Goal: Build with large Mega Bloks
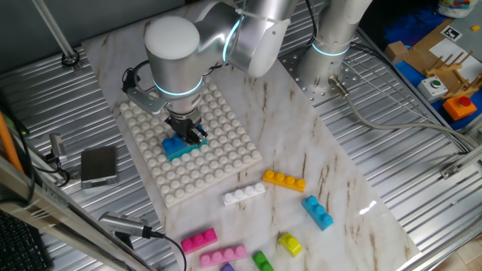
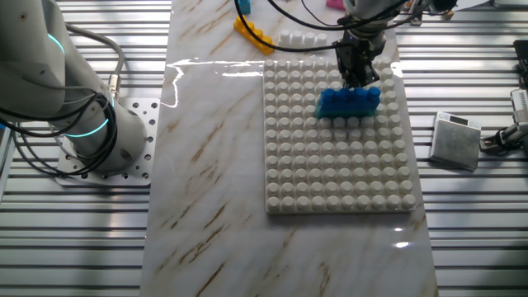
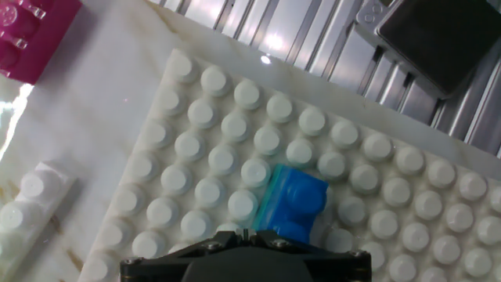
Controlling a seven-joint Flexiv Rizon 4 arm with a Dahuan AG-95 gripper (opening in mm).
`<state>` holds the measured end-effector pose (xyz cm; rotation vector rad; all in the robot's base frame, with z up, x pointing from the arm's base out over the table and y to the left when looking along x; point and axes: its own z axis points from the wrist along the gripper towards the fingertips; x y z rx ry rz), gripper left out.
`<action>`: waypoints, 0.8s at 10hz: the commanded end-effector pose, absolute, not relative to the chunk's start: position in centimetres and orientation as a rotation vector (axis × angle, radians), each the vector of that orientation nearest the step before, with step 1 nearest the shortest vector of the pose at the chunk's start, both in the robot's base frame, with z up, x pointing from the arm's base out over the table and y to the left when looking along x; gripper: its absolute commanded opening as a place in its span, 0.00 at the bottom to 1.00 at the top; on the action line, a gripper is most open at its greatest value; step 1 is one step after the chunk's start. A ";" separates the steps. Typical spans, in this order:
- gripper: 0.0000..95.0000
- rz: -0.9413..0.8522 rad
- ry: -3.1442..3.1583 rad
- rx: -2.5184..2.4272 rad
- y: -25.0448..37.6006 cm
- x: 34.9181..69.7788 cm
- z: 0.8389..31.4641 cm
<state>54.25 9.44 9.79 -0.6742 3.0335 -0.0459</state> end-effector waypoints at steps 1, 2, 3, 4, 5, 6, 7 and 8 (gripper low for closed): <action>0.00 -0.044 3.040 -0.679 9.5 53.6 9.8; 0.00 -0.047 3.042 -0.685 9.6 53.0 9.7; 0.00 -0.051 3.042 -0.689 9.6 52.6 9.5; 0.00 -0.056 3.042 -0.696 9.6 52.3 9.4; 0.00 -0.055 3.042 -0.704 9.6 52.0 9.4; 0.00 -0.062 3.045 -0.709 9.6 51.7 9.3; 0.00 -0.070 3.047 -0.721 9.6 51.5 9.3; 0.00 -0.094 3.048 -0.739 9.4 51.4 9.4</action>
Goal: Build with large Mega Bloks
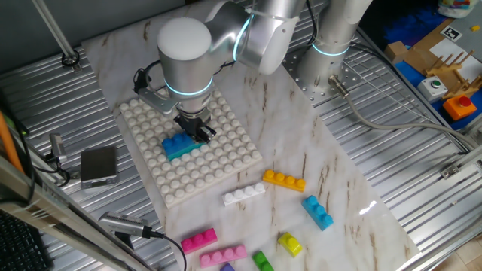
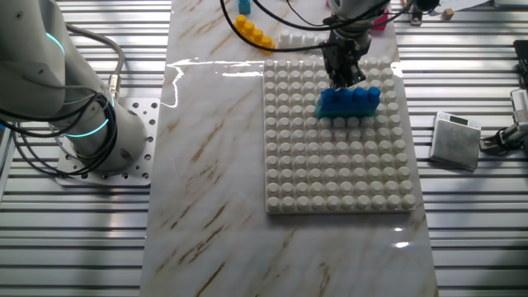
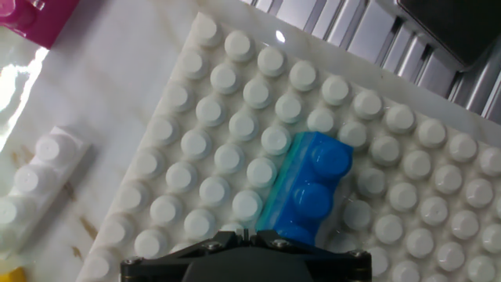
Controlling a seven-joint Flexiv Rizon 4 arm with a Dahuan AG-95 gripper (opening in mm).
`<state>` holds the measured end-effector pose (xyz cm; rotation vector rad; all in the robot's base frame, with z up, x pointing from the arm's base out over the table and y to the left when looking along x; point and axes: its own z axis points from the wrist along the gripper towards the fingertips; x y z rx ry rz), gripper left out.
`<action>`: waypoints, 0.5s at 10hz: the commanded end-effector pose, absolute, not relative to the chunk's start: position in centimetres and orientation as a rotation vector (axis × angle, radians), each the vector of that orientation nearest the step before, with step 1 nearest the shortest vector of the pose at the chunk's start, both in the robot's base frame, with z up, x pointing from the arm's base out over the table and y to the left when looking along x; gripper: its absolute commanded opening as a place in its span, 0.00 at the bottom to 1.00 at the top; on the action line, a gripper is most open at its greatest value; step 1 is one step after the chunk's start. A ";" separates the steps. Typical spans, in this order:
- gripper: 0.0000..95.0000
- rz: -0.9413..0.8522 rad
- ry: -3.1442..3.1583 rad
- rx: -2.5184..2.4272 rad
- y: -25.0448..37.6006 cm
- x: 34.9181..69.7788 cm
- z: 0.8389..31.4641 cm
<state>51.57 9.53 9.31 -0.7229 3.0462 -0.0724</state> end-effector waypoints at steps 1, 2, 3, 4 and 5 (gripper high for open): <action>0.00 -0.119 3.047 -0.759 9.2 51.3 9.5; 0.00 -0.123 3.046 -0.765 9.1 51.2 9.6; 0.00 -0.122 3.046 -0.766 9.1 51.2 9.6; 0.00 -0.118 3.046 -0.765 9.1 51.2 9.6; 0.00 -0.120 3.046 -0.766 9.0 51.1 9.7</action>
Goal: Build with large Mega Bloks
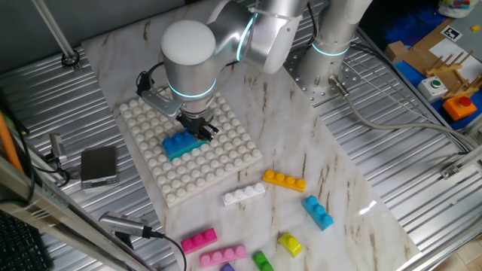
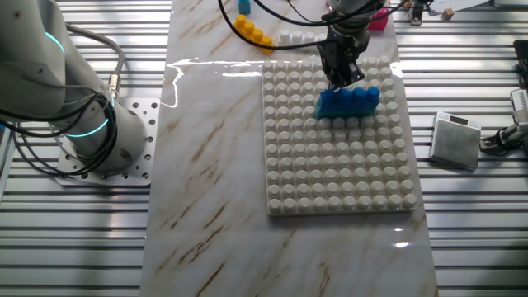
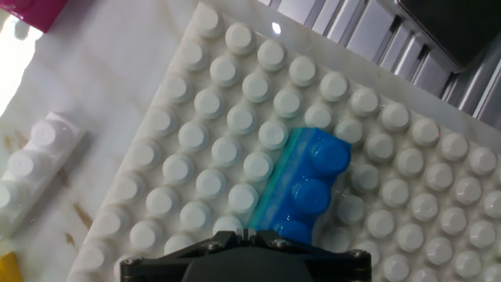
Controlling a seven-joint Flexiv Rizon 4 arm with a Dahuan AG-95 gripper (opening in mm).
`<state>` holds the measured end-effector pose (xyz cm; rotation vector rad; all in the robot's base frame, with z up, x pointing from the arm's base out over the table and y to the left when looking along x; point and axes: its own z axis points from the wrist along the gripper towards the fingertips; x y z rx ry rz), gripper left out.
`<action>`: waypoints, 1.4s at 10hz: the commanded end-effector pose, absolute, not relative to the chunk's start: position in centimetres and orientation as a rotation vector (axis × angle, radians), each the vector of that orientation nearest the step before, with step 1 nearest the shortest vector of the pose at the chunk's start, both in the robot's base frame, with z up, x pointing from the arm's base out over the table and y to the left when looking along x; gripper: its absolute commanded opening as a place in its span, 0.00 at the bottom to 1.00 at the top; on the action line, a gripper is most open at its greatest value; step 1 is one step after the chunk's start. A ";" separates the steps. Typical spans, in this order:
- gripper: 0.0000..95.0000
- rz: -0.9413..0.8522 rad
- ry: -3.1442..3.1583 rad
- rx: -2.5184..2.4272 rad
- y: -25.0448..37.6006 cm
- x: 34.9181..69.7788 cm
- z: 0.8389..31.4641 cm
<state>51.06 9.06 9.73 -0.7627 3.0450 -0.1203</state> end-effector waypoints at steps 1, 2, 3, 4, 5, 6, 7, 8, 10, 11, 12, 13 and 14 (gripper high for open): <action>0.00 -0.114 3.046 -0.760 9.0 51.1 9.7; 0.00 -0.083 3.050 -0.725 9.1 51.2 9.6; 0.00 -0.033 3.050 -0.696 9.3 51.2 9.7; 0.00 -0.007 3.057 -0.666 9.8 51.3 10.0; 0.00 -0.009 3.061 -0.654 10.2 51.4 10.2; 0.00 -0.013 3.066 -0.644 11.0 51.6 10.5; 0.00 -0.013 3.067 -0.636 11.5 51.8 10.6; 0.00 -0.008 3.066 -0.628 12.0 52.0 10.7; 0.00 -0.014 3.072 -0.601 13.5 52.2 11.2; 0.00 -0.020 3.074 -0.592 14.4 52.3 11.4; 0.00 -0.014 3.069 -0.589 14.6 52.3 11.4; 0.00 -0.003 3.065 -0.604 14.8 52.3 11.4; 0.00 -0.009 3.064 -0.607 14.8 52.3 11.4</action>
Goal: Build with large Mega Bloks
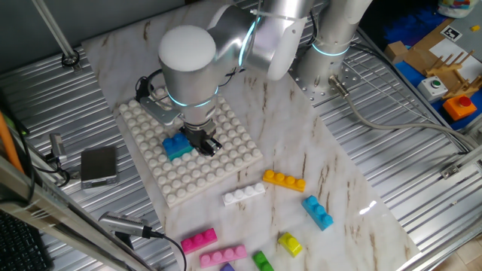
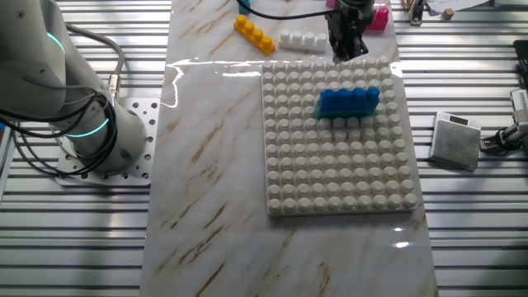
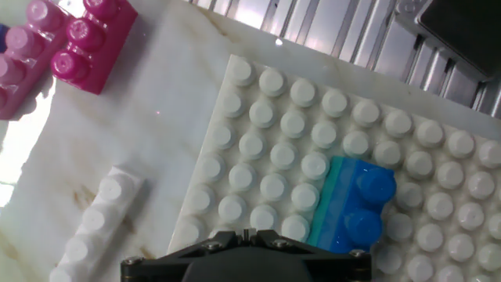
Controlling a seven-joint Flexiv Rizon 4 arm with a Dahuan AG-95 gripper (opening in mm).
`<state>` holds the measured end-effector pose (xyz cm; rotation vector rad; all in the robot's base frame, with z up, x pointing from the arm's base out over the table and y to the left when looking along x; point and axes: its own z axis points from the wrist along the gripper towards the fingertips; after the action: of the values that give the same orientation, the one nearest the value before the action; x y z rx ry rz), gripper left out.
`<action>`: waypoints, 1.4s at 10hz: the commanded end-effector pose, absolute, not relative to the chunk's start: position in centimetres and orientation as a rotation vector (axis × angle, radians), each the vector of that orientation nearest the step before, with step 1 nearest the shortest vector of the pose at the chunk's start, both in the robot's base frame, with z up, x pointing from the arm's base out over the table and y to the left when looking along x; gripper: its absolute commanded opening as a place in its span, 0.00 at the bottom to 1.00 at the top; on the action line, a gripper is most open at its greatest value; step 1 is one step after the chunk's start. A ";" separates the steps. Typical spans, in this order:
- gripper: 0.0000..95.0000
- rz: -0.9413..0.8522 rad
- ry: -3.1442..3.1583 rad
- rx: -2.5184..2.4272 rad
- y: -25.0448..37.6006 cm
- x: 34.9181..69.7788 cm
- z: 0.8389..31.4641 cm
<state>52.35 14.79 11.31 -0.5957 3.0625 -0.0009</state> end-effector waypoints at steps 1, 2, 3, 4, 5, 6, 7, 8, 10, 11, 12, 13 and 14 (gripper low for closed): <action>0.00 -0.013 3.050 -0.647 14.8 52.3 11.4; 0.00 -0.013 3.037 -0.674 14.8 52.3 11.4; 0.00 -0.011 3.035 -0.691 14.8 52.3 11.4; 0.00 0.005 3.038 -0.725 14.8 52.3 11.4; 0.00 0.012 3.044 -0.747 14.8 52.3 11.4; 0.00 0.019 3.057 -0.761 14.8 52.3 11.4; 0.00 0.024 3.065 -0.773 14.8 52.3 11.4; 0.00 0.024 3.067 -0.762 14.8 52.3 11.4; 0.40 0.069 3.083 -0.700 15.3 52.3 11.5; 0.40 0.090 3.090 -0.662 16.6 52.2 11.5; 0.40 0.103 3.099 -0.619 17.9 52.0 11.5; 0.40 0.104 3.109 -0.567 19.9 51.7 11.2; 0.40 0.100 3.115 -0.525 21.8 51.2 10.8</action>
<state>51.37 20.90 11.02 -0.5540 3.1128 0.0971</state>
